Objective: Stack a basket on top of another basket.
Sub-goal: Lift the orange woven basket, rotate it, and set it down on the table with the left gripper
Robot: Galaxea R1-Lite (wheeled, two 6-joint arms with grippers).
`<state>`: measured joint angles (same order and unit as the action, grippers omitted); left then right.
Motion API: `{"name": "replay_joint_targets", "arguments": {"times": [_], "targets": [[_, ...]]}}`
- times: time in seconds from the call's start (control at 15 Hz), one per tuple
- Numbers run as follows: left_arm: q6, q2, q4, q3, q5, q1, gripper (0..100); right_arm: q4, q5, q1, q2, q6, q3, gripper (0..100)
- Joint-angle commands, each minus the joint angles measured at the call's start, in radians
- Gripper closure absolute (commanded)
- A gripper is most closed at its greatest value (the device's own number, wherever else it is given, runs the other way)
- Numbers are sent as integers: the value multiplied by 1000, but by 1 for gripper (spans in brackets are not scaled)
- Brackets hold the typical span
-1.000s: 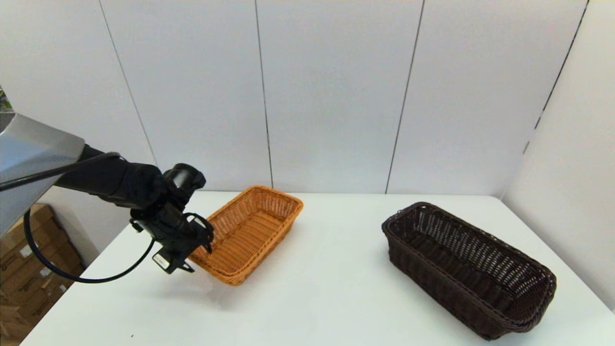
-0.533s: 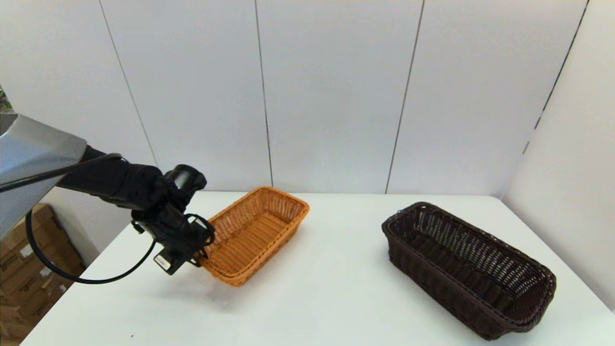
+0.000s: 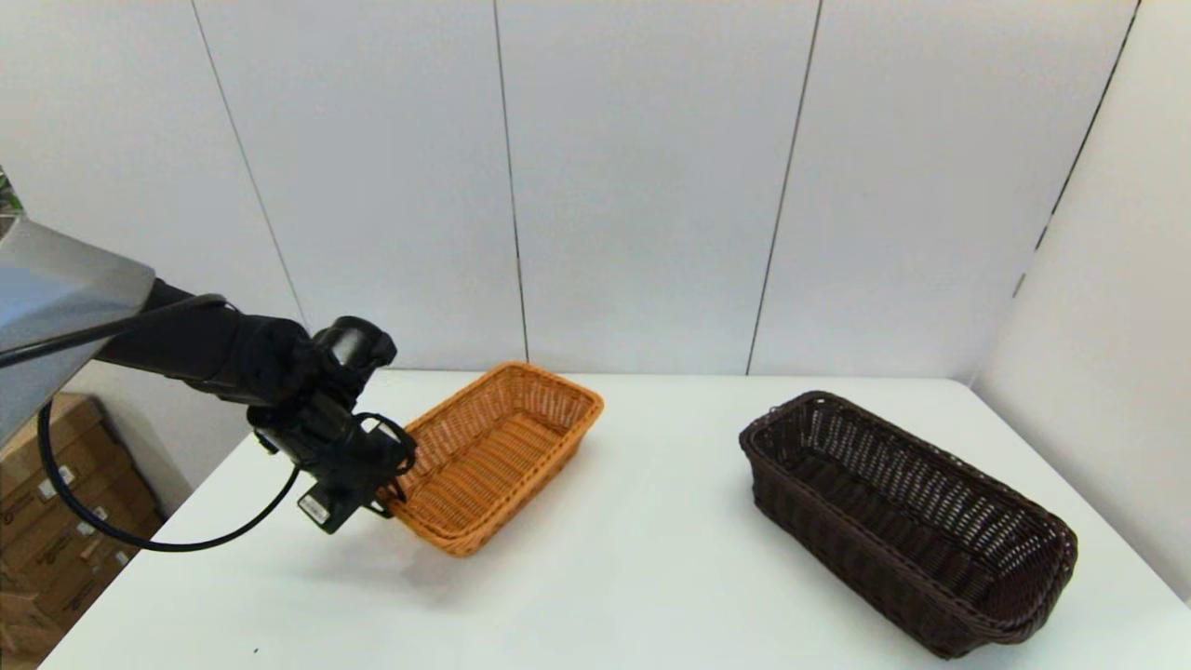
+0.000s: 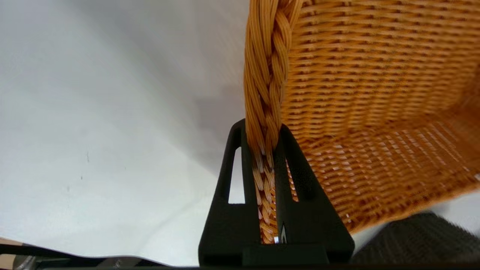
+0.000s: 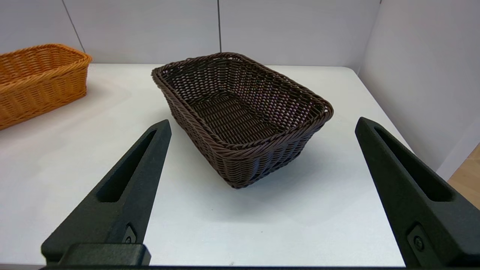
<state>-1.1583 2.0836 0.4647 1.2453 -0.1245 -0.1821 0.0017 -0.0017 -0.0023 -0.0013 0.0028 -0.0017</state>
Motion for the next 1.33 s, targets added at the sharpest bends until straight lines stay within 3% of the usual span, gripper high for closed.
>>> {"name": "replay_joint_targets", "arguments": {"times": [0.07,0.47,0.73,1.33], "targets": [[55,-82,-3,-35,-103,4,100,0,0,-1,1,0,0,0],[114,-155,-181,-195,-227,18,100,0,0,1,1,0,0,0],[183,-211,-207,-241,-357,59,100,0,0,-1,1,0,0,0],[298,-238,-196,-296,-537,112,100,0,0,1,1,0,0,0]]}}
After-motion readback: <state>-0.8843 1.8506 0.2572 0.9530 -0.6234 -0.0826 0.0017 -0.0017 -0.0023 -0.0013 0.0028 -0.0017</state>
